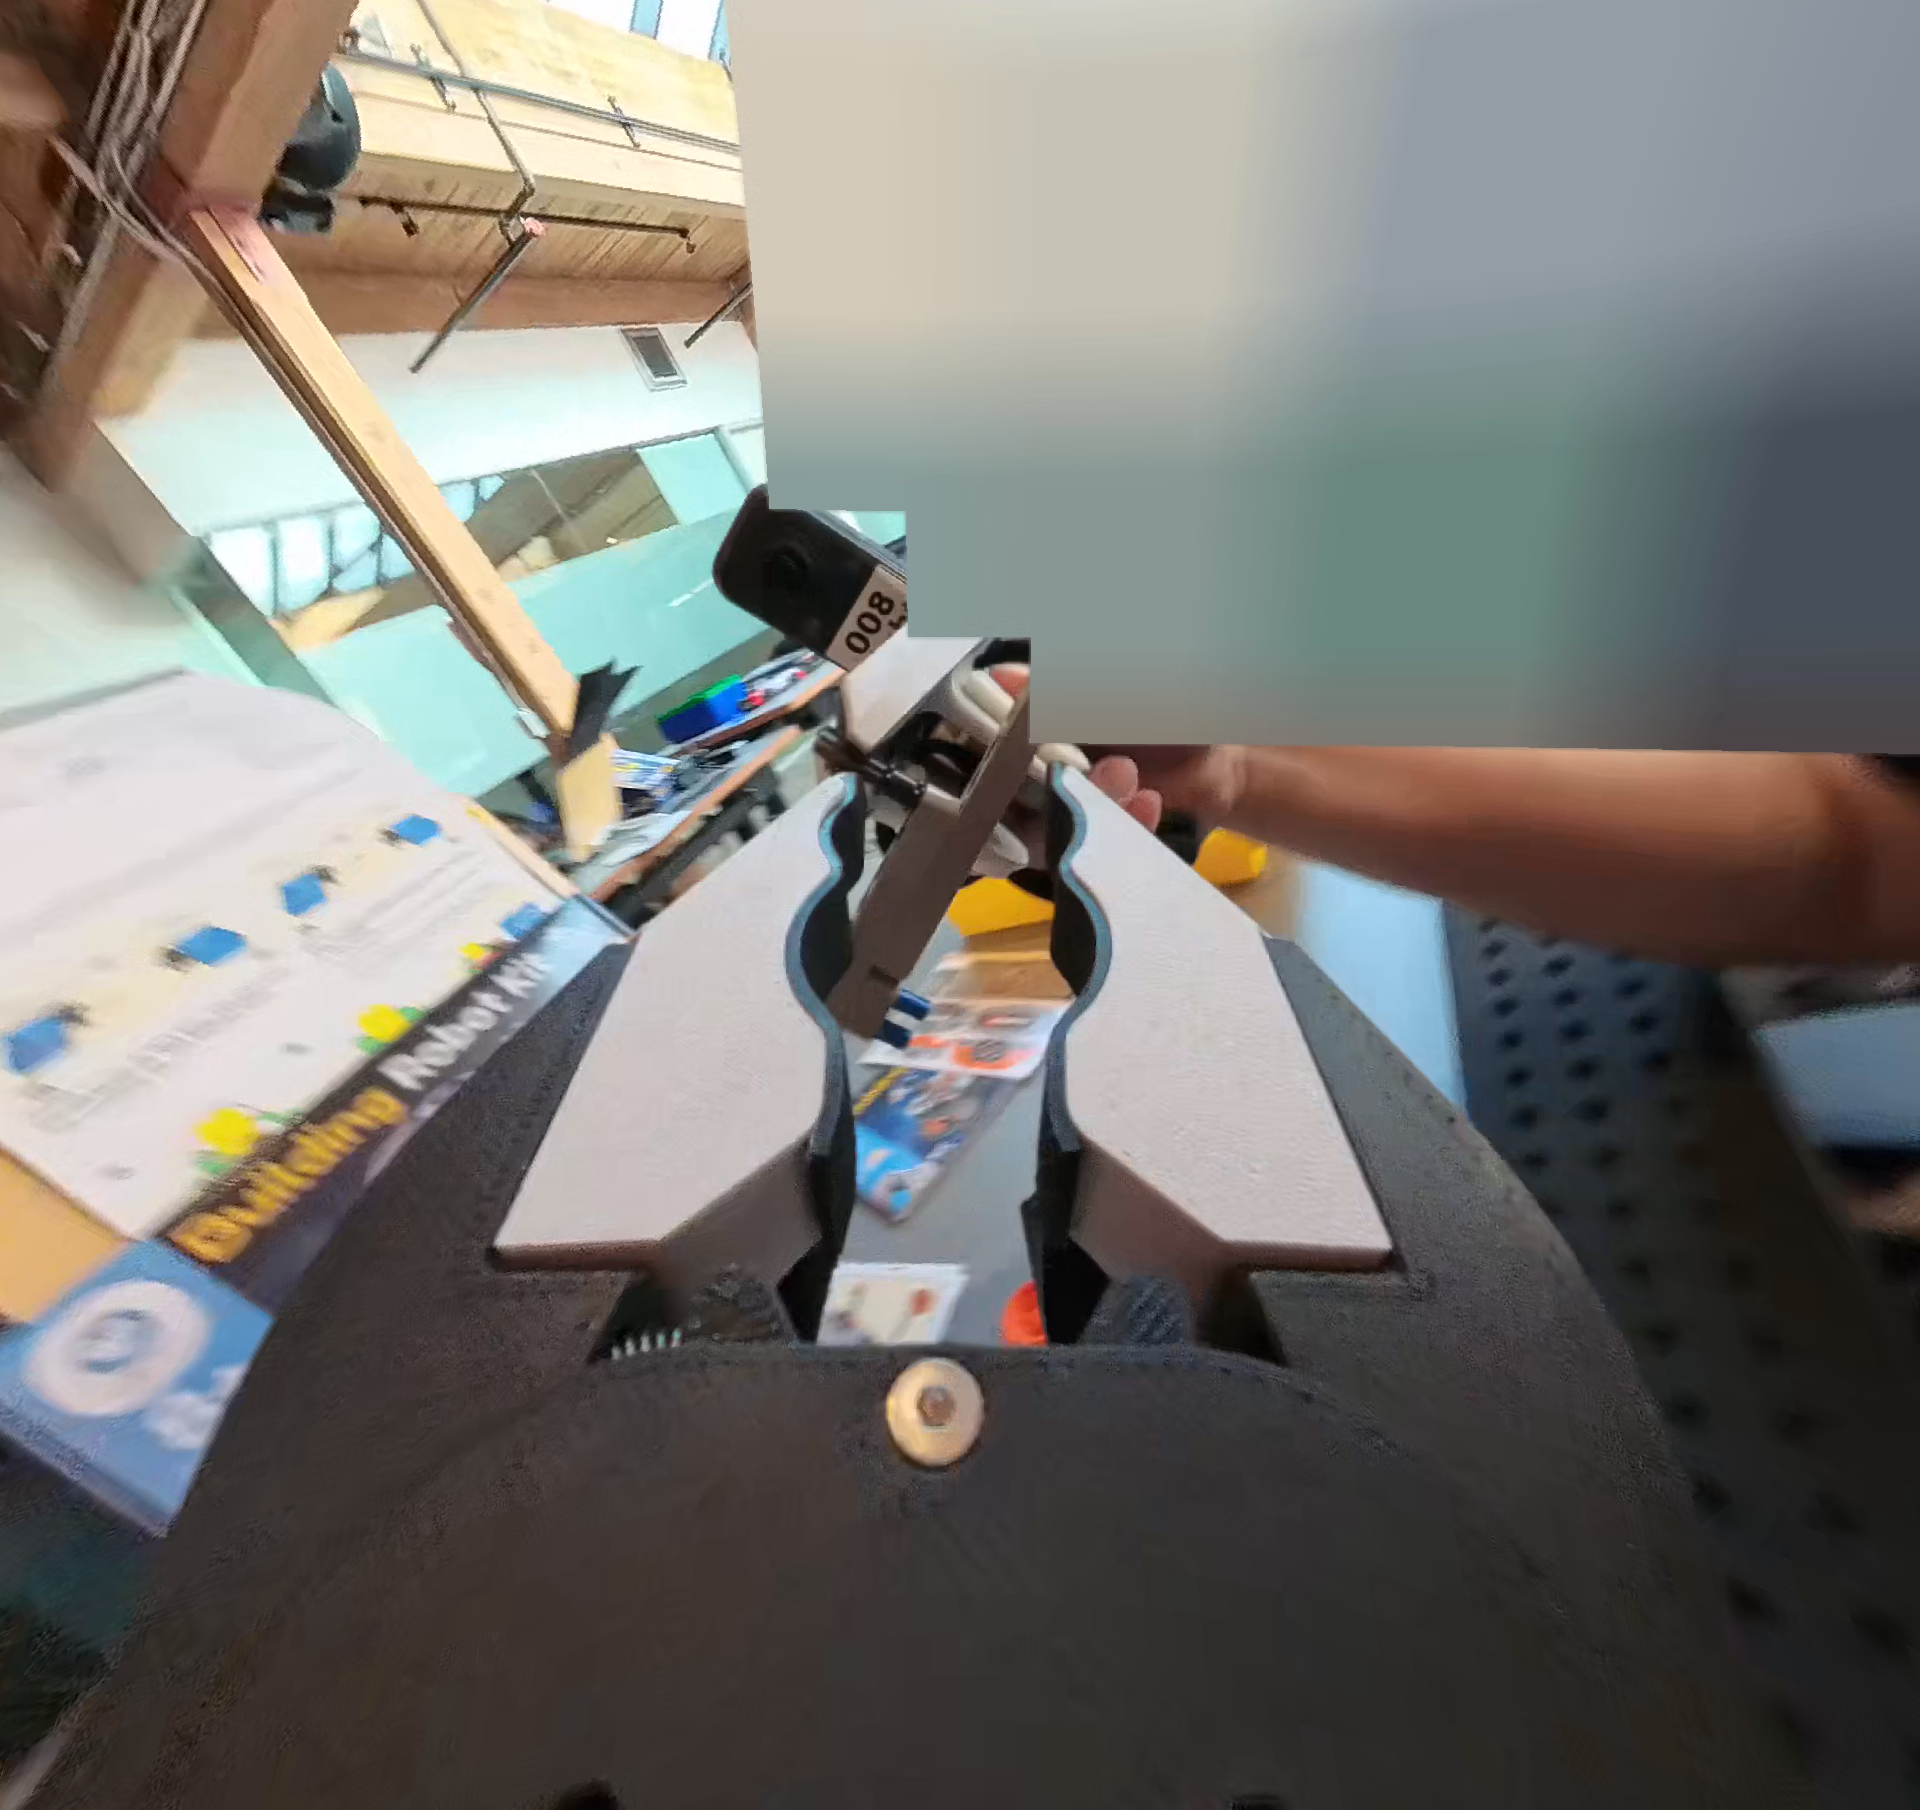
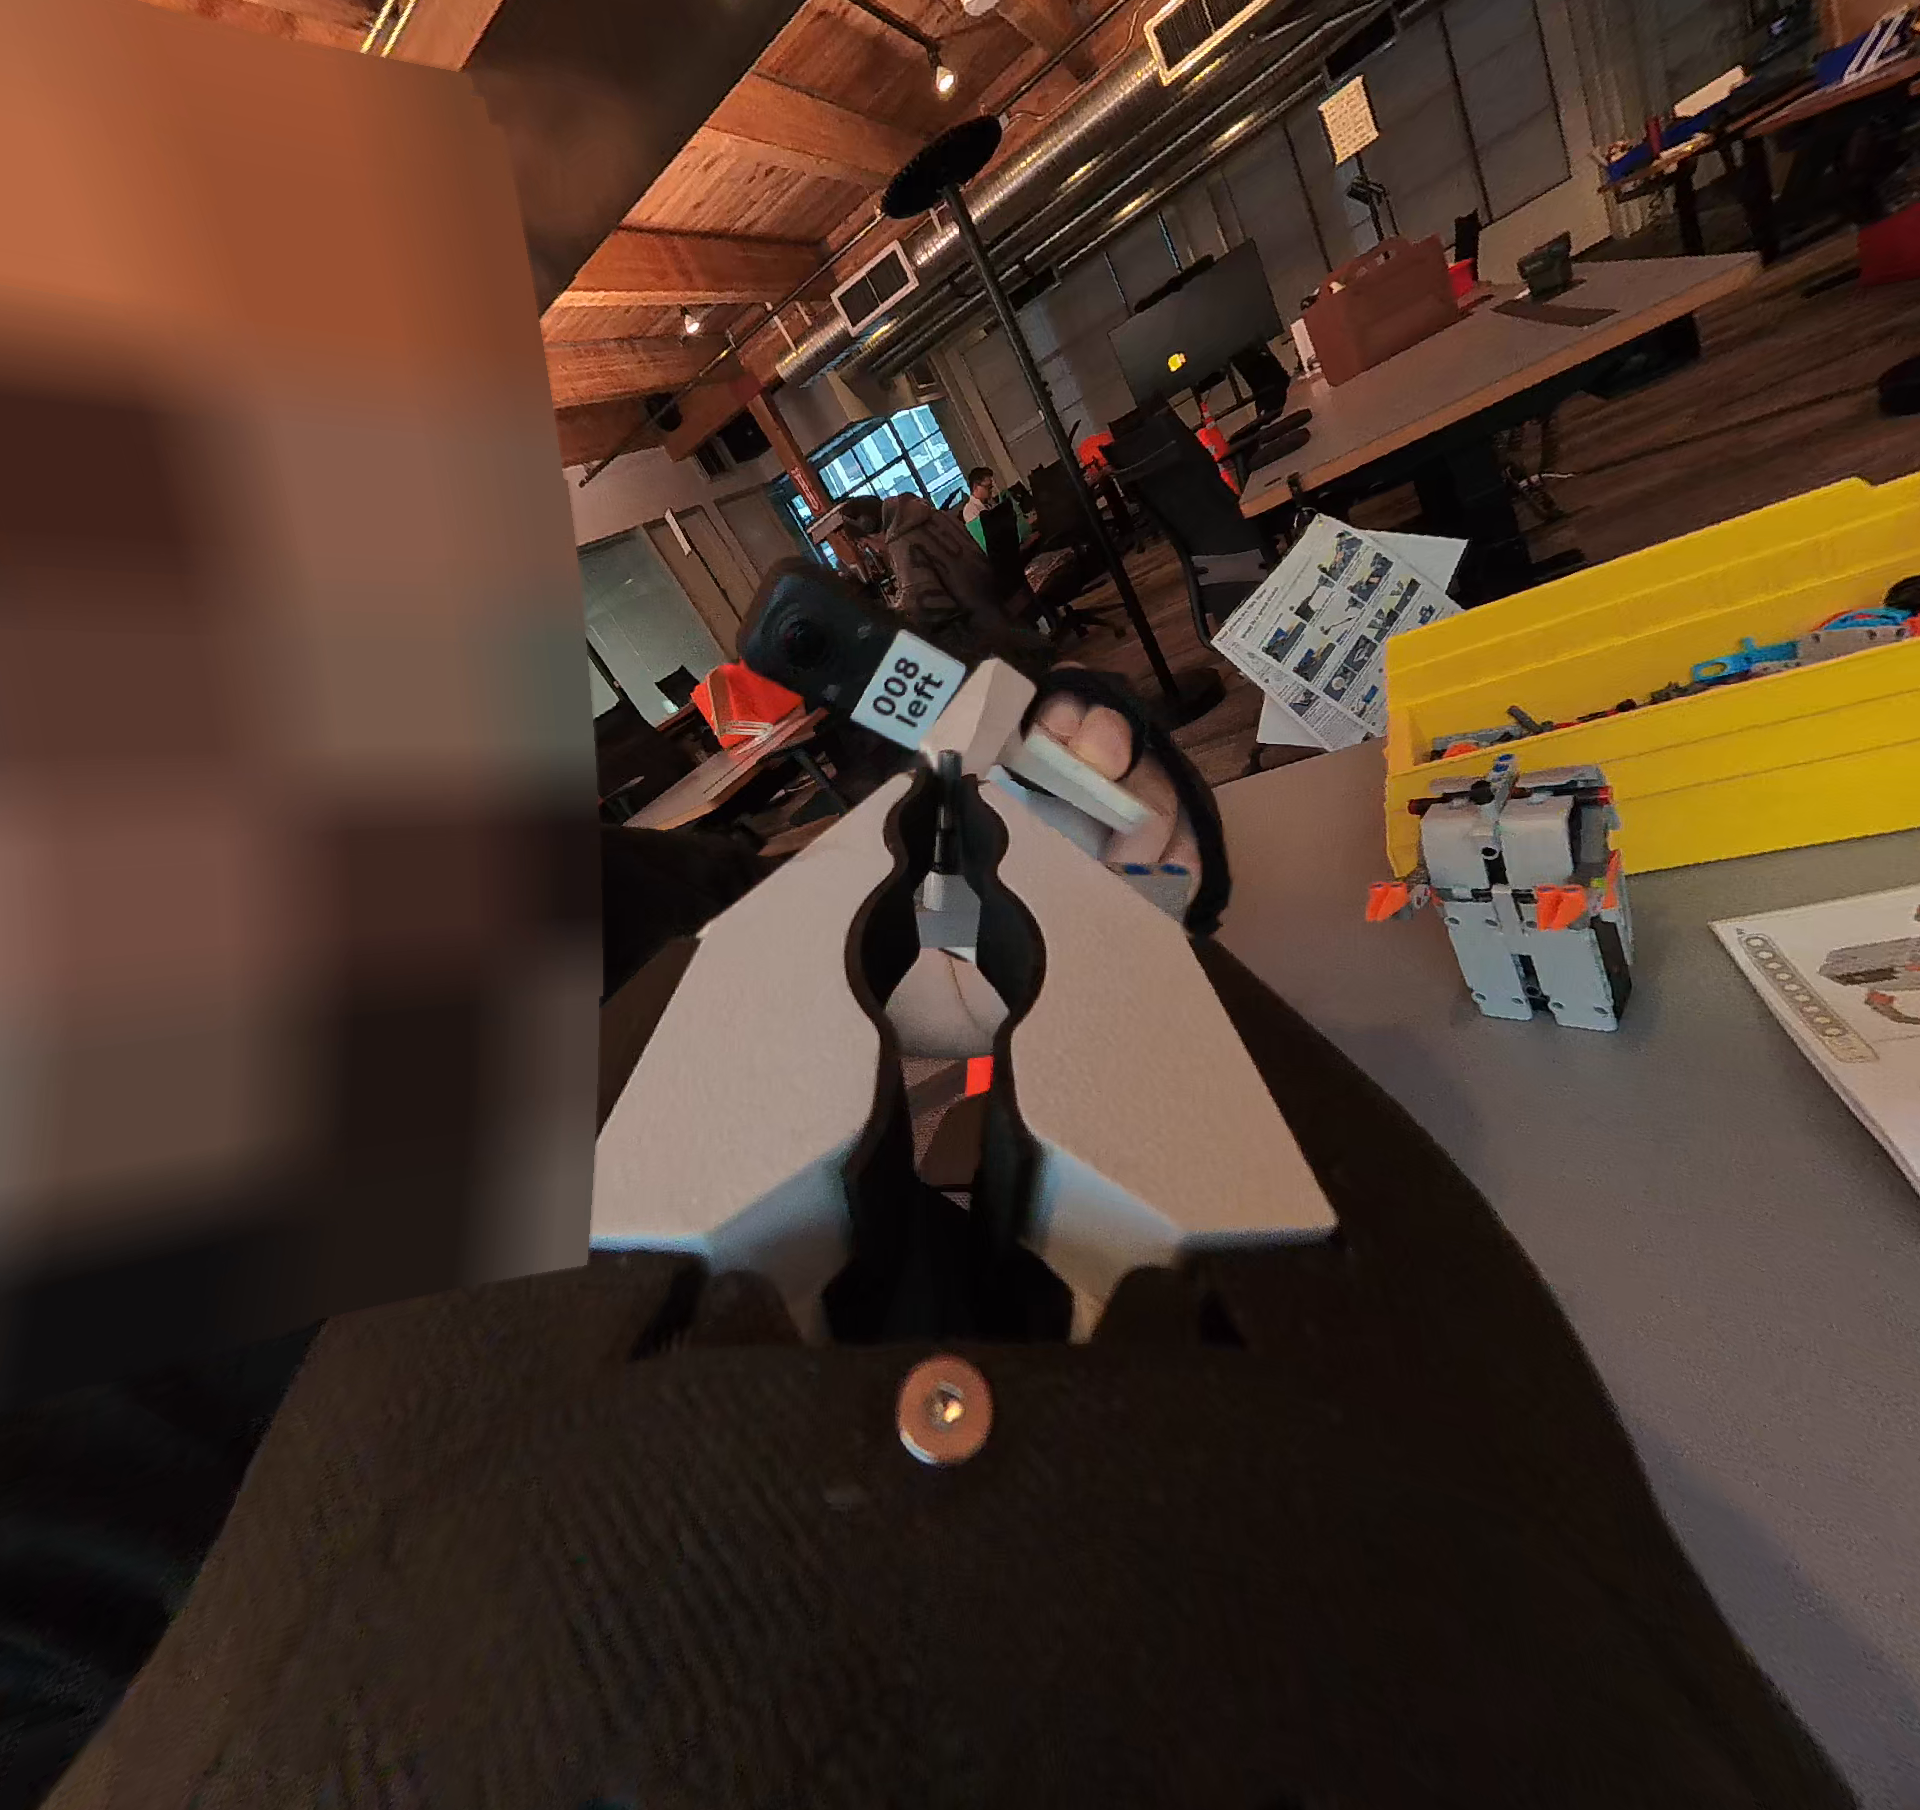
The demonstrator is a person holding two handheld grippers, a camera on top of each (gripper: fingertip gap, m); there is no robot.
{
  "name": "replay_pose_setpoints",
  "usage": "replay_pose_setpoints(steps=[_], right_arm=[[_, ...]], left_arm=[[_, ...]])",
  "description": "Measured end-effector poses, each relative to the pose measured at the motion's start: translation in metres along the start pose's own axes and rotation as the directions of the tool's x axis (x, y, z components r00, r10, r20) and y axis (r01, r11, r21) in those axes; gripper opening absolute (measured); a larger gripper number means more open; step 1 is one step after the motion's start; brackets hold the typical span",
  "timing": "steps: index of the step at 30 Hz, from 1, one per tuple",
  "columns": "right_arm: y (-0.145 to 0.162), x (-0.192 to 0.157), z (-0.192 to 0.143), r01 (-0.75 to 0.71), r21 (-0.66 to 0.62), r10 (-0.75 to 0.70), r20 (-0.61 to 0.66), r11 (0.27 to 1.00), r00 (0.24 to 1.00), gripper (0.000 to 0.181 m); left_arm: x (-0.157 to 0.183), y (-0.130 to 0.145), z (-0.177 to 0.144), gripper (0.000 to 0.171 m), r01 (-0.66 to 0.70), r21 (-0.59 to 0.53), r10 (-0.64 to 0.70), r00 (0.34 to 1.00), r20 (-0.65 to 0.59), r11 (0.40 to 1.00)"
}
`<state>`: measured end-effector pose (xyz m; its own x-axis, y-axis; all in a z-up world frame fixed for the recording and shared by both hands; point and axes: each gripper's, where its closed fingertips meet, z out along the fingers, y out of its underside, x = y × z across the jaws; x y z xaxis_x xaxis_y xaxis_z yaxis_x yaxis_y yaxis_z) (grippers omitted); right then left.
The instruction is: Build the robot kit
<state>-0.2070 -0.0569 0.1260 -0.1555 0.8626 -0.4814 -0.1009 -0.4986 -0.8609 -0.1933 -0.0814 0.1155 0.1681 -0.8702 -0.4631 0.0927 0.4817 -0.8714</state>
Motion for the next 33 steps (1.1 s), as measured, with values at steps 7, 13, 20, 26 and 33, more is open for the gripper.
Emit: replay_pose_setpoints(steps=[7,13,20,26,33], right_arm=[[0.001,-0.005,0.001,0.156,-0.015,-0.157,-0.044,0.988,0.987,0.003],[0.0,0.003,-0.001,0.194,0.003,-0.192,-0.098,0.981,0.976,0.003],[0.001,0.011,-0.002,0.188,0.002,-0.187,-0.112,0.982,0.976,0.003],[0.0,0.014,-0.002,0.188,0.016,-0.184,-0.116,0.982,0.976,0.003],[-0.001,0.016,-0.003,0.194,0.044,-0.186,-0.132,0.98,0.974,0.002]], left_arm=[[-0.021,0.002,-0.006,0.017,0.763,0.042,-0.749,0.642,-0.167,0.645],[-0.022,0.012,0.001,0.014,0.764,0.024,-0.752,0.641,-0.154,0.645],[-0.021,0.015,0.006,0.005,0.75,-0.028,-0.745,0.651,-0.147,0.661],[-0.023,0.017,0.007,0.004,0.74,-0.03,-0.736,0.664,-0.133,0.672],[-0.024,0.02,0.007,0.004,0.712,-0.068,-0.714,0.691,-0.111,0.699]])
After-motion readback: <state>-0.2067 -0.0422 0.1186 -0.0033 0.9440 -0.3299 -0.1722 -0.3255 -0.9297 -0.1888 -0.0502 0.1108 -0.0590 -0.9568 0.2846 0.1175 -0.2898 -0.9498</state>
